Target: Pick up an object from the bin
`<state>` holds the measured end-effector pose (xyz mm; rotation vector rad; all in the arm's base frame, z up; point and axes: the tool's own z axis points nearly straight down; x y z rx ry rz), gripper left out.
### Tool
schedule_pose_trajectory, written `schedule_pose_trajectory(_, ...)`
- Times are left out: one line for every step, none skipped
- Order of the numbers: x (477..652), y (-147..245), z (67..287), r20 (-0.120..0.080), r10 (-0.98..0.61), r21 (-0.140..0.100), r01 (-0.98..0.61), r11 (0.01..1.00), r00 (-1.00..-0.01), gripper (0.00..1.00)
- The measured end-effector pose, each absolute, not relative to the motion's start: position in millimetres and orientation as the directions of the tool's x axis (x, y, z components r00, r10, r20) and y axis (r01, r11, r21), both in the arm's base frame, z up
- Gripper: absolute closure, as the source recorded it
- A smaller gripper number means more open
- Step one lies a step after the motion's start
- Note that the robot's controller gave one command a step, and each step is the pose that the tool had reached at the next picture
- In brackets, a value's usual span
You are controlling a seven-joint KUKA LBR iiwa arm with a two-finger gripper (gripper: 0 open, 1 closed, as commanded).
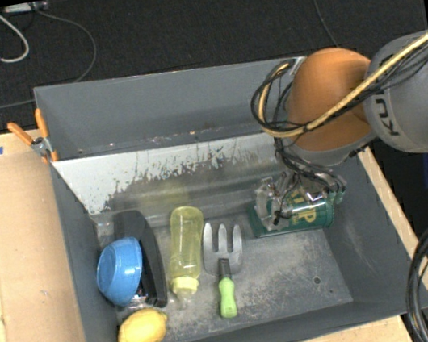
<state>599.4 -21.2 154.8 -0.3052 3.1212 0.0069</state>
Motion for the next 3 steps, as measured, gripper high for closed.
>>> schedule_pose_trajectory(598.0, -22, 135, -0.011, -0.122, 0.003, -0.122, 0.992, -0.992, 1.00)
schedule_pose_trajectory(598.9, -89, 112, -0.013, -0.235, 0.002, -0.235, 0.972, -0.972, 1.00)
schedule_pose_trajectory(592.1, -49, 101, 0.005, 0.023, 0.014, 0.023, 1.000, -1.000, 1.00)
